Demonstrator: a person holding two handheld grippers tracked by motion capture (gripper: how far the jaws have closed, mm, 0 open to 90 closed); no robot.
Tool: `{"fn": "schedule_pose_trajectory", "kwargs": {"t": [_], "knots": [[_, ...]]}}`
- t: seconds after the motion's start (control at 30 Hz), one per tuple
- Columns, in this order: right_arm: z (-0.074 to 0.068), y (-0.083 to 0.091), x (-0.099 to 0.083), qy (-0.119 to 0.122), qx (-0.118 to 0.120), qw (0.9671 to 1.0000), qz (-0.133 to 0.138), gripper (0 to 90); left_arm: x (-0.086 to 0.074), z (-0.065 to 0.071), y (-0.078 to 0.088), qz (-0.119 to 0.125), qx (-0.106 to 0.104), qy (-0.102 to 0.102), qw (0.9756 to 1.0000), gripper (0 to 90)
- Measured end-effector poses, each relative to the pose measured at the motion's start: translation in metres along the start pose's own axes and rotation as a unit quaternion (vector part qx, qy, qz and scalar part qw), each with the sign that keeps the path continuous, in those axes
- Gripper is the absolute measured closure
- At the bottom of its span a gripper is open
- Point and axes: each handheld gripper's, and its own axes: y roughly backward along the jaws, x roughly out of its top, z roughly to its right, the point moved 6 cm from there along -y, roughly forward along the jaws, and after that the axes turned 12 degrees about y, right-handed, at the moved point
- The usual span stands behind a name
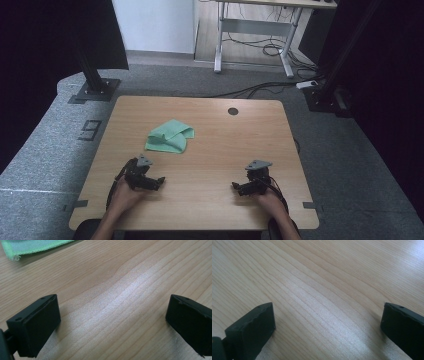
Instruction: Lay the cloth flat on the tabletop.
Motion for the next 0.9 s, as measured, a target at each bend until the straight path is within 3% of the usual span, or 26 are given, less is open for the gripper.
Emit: {"fn": "schedule_pose_trajectory", "kwargs": {"t": [0.73,0.9], "knots": [[0.0,0.0,0.0,0.0,0.0,1.0,0.0,0.0,0.0036,-0.0002,-0.0013,-0.005,-0.001,-0.001,1.0,0.2],[0.0,0.0,0.0,0.0,0.0,1.0,0.0,0.0,0.0091,-0.0011,-0.0011,-0.008,-0.001,0.002,1.0,8.4]]}}
